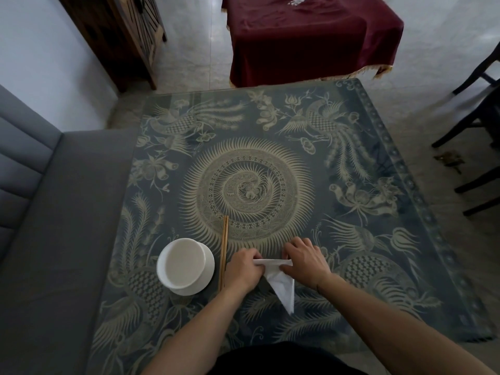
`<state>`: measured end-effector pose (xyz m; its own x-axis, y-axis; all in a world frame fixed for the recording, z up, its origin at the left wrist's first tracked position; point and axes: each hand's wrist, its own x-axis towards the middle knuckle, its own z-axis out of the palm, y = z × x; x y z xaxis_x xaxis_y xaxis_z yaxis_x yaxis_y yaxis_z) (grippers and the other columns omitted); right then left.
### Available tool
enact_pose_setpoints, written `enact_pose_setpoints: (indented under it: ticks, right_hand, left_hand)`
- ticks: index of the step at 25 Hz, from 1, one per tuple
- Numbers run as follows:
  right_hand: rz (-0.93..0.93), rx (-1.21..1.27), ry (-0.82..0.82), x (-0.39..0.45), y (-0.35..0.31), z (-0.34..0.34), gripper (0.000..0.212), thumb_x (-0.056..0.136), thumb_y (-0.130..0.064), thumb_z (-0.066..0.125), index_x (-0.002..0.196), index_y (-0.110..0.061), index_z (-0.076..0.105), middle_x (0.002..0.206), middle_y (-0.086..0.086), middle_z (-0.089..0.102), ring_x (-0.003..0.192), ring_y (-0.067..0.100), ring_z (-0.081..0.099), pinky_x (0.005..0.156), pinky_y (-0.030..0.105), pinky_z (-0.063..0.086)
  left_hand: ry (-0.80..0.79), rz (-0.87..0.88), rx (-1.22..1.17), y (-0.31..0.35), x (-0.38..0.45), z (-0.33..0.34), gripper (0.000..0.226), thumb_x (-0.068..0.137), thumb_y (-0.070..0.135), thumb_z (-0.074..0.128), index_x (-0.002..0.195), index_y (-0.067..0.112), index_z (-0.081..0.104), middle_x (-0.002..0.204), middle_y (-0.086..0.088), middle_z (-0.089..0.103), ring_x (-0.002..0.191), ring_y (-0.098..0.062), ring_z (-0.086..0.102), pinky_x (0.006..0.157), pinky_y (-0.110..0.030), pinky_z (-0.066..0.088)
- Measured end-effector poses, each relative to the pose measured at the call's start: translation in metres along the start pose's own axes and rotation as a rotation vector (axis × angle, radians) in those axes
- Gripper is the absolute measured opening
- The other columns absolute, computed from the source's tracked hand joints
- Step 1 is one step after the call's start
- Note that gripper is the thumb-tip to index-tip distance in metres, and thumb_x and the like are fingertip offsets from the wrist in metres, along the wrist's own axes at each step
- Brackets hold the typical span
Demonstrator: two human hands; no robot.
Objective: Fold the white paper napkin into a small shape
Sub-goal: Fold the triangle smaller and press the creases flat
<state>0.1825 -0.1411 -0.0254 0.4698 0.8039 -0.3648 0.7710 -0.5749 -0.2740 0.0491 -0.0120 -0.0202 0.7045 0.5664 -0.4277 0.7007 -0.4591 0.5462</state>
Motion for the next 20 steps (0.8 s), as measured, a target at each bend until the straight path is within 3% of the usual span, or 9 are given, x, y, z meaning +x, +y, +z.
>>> enact_pose_setpoints:
  ticks: [2, 5, 8, 11, 15, 20]
  right_hand:
    - [0.008, 0.029, 0.025, -0.003, -0.001, 0.000, 0.029, 0.084, -0.045, 0.063, 0.103, -0.025, 0.052, 0.107, -0.003, 0.052, 0.103, 0.022, 0.049, 0.085, 0.037, 0.043]
    - [-0.024, -0.023, 0.207, -0.014, 0.001, -0.003, 0.034, 0.080, -0.041, 0.072, 0.100, -0.022, 0.054, 0.100, -0.002, 0.054, 0.090, 0.023, 0.053, 0.076, 0.036, 0.045]
    - [-0.338, -0.143, 0.334, -0.030, 0.006, 0.008, 0.029, 0.083, -0.037, 0.070, 0.104, -0.020, 0.060, 0.103, -0.001, 0.059, 0.092, 0.023, 0.056, 0.073, 0.036, 0.046]
    - [-0.534, -0.197, 0.323, -0.042, 0.014, 0.025, 0.033, 0.089, -0.033, 0.058, 0.118, -0.019, 0.061, 0.114, -0.001, 0.062, 0.103, 0.020, 0.057, 0.081, 0.035, 0.049]
    - [-0.504, -0.171, 0.260, -0.049, 0.019, 0.040, 0.040, 0.088, -0.032, 0.057, 0.126, -0.018, 0.059, 0.127, 0.002, 0.062, 0.115, 0.022, 0.057, 0.087, 0.037, 0.050]
    - [-0.468, -0.154, 0.205, -0.048, 0.015, 0.044, 0.044, 0.091, -0.032, 0.052, 0.132, -0.016, 0.054, 0.135, 0.003, 0.056, 0.126, 0.022, 0.048, 0.090, 0.036, 0.047]
  left_hand:
    - [0.042, 0.050, 0.003, 0.000, 0.005, -0.004, 0.005, 0.085, 0.025, 0.065, 0.083, 0.021, 0.063, 0.093, 0.002, 0.057, 0.081, -0.017, 0.055, 0.067, -0.033, 0.046]
    - [0.077, 0.127, 0.064, 0.003, 0.011, -0.010, 0.005, 0.084, 0.022, 0.064, 0.085, 0.022, 0.060, 0.089, 0.004, 0.060, 0.078, -0.017, 0.055, 0.060, -0.031, 0.039]
    - [0.106, 0.194, 0.128, 0.007, 0.011, -0.012, 0.008, 0.084, 0.022, 0.066, 0.085, 0.024, 0.058, 0.085, 0.005, 0.063, 0.073, -0.017, 0.058, 0.058, -0.032, 0.044]
    - [0.154, 0.253, 0.169, 0.009, 0.008, -0.011, 0.006, 0.086, 0.022, 0.066, 0.086, 0.024, 0.060, 0.083, 0.006, 0.064, 0.072, -0.017, 0.059, 0.061, -0.034, 0.048]
    - [0.214, 0.365, 0.191, 0.009, -0.003, -0.007, 0.007, 0.085, 0.021, 0.070, 0.087, 0.023, 0.064, 0.085, 0.008, 0.063, 0.075, -0.012, 0.057, 0.062, -0.021, 0.035]
    - [0.196, 0.464, 0.182, 0.001, -0.017, 0.001, 0.014, 0.083, 0.021, 0.073, 0.096, 0.018, 0.069, 0.095, 0.003, 0.065, 0.091, -0.016, 0.058, 0.075, -0.030, 0.045]
